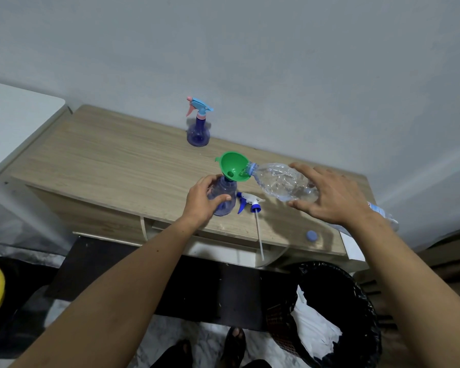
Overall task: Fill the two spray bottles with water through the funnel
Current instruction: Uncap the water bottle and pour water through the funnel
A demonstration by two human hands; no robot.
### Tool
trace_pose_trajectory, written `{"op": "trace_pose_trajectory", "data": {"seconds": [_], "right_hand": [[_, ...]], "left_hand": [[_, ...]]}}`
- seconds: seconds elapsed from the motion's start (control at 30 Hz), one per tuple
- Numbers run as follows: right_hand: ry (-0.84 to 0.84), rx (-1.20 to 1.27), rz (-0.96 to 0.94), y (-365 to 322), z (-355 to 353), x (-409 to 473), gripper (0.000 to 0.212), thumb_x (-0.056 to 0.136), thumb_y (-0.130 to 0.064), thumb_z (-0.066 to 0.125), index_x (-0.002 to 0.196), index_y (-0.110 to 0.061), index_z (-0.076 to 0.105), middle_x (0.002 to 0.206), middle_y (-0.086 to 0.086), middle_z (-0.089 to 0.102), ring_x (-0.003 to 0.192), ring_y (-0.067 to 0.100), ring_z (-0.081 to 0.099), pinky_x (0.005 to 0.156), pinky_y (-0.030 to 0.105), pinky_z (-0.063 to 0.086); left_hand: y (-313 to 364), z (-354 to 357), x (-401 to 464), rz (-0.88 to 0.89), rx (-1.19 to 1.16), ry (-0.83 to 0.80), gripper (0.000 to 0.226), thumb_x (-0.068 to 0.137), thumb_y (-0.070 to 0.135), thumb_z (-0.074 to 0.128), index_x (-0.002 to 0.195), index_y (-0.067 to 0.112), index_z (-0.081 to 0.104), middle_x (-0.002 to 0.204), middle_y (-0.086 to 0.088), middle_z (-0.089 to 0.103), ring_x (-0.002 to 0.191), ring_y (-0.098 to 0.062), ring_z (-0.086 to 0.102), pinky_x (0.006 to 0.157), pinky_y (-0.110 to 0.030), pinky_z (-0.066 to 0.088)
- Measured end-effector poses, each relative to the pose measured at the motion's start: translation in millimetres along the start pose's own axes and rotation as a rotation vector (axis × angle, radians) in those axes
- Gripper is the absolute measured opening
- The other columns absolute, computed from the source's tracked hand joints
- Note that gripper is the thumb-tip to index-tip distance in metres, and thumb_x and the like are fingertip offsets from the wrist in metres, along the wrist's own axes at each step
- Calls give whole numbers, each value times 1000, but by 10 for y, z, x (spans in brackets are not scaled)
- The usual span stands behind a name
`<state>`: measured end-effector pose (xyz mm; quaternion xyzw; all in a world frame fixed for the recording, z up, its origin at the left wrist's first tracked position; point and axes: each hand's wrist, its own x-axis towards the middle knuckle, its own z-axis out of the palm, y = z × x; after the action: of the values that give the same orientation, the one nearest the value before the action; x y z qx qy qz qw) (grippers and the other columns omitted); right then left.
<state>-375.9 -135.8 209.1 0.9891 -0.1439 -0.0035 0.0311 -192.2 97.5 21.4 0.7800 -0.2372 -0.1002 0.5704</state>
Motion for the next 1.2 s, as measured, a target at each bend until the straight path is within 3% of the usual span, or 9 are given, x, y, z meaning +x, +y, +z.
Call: {"op": "trace_pose_trajectory", "data": {"seconds": [0.4,0.63,1.2], "right_hand": [[-8,9,0,-19,1,-12,86,81,-78,62,155,-55,25,114,-7,66,113,28,64,90,46,52],[-24,-1,-10,12,-19,13,86,81,-79,60,155,-55,23,113,-6,67,109,28,65,91,49,54],[58,123,12,-100,192,-42,86,80,-72,71,153,-52,29,111,-12,62,106,25,63,91,43,49]], "left_hand": [[-42,7,18,14,-7,4,59,78,19,94,131,18,67,120,3,71,111,-11,68,97,-24,56],[-66,17,21,27,-11,10,59,78,20,94,131,17,68,120,2,71,110,-12,68,95,-20,55],[-24,-12,20,15,9,-7,62,78,17,93,134,13,67,123,1,71,113,-13,68,90,-4,48]]}}
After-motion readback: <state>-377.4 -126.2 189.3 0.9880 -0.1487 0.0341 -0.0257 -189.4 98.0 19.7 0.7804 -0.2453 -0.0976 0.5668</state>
